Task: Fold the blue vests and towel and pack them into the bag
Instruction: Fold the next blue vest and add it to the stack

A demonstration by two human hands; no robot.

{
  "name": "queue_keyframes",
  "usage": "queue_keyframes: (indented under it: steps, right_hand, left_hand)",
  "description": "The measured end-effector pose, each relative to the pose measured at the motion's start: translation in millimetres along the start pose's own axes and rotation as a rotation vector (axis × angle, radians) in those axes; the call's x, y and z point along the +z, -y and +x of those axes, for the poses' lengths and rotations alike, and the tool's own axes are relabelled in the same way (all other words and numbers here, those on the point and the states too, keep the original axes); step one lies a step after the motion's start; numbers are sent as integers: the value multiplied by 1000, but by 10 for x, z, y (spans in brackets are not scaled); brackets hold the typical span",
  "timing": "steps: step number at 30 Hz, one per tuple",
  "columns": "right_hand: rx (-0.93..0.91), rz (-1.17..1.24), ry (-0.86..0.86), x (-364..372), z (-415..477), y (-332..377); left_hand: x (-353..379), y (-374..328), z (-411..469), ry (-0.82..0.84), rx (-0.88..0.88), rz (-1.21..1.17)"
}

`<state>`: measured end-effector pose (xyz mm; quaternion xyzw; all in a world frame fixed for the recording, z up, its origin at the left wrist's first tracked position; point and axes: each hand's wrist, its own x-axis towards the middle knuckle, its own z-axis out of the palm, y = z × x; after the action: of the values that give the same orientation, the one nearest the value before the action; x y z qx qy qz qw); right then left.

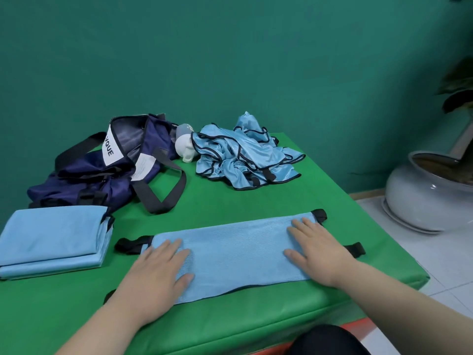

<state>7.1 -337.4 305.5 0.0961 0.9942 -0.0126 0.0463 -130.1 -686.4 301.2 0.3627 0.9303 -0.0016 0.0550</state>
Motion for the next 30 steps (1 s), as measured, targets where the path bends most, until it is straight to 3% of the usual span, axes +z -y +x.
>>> queue_keyframes:
  steps: [9, 20, 23, 30]
  right_hand:
    - [8, -6, 46, -1, -35, -307]
    - [-4, -167, 24, -127, 21, -315]
    - [-77, -161, -45, -196, 18, -25]
    - [-338, 103, -45, -120, 148, 1319]
  left_hand:
    - [142, 133, -244, 27, -63, -189]
    - [29, 224, -445, 7, -85, -163]
    - [-69, 251, -432, 2, -68, -222]
    - [-192, 333, -413, -17, -3, -304]
